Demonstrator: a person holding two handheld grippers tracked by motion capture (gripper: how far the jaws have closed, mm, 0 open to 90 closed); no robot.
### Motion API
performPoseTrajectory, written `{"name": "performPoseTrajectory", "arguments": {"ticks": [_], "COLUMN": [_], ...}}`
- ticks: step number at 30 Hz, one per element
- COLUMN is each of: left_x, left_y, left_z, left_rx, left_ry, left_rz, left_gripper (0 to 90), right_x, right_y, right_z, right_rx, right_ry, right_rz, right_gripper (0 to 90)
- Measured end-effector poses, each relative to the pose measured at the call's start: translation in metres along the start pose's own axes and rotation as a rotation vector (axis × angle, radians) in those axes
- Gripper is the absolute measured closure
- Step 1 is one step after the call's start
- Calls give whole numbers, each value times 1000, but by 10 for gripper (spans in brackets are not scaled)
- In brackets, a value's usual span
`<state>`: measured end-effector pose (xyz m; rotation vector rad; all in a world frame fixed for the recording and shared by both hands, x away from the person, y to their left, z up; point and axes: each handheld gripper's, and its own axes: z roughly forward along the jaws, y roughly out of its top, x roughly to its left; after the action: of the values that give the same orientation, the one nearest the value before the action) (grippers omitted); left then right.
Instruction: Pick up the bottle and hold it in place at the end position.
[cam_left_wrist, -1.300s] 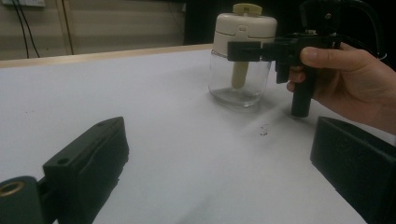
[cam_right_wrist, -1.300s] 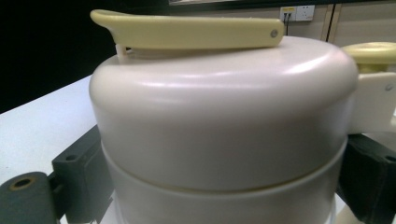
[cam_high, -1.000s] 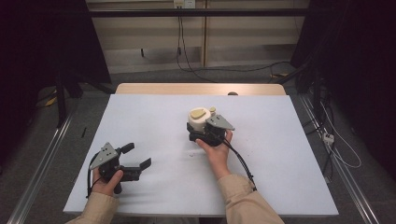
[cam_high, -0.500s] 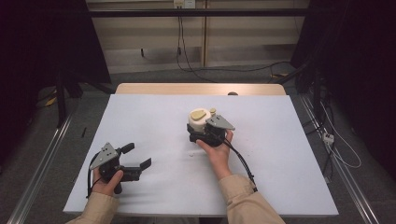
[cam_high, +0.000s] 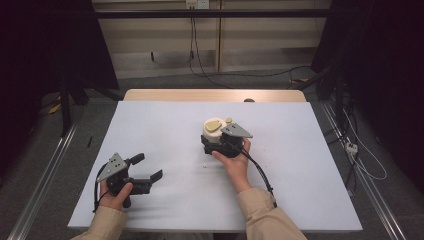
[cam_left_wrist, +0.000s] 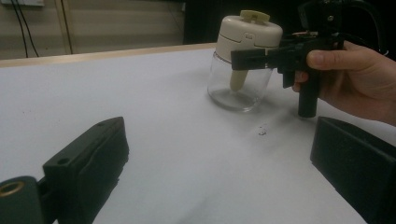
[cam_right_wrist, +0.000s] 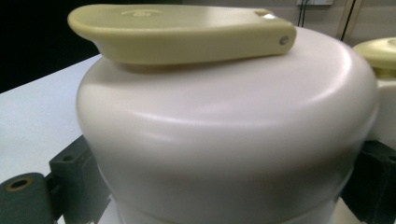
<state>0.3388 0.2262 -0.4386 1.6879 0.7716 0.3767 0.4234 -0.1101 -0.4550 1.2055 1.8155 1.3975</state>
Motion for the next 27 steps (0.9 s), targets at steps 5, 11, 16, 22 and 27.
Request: {"name": "performPoseTrajectory", "arguments": {"ticks": [5,11,16,22,27], "left_x": [0,0,-1,-2,-3], "left_y": [0,0,-1,1,5], "left_z": [0,2,4,11,17], "left_rx": [4,7,9,10,2], "left_ry": [0,-1,-4,-6,1], "left_rz": [3,4,2,1,-5], "left_gripper": [38,38,38,38,38], "right_x": [-1,-1,0,-2,-3], "right_y": [0,-1,-1,-2,-3], "right_z": [0,0,0,0,1], "right_rx": [7,19,27,34,38], "right_ry": [6,8,0,8,13], "right_rz": [-3,7,9,15,33], "right_gripper": [58,54,53,50,43]}}
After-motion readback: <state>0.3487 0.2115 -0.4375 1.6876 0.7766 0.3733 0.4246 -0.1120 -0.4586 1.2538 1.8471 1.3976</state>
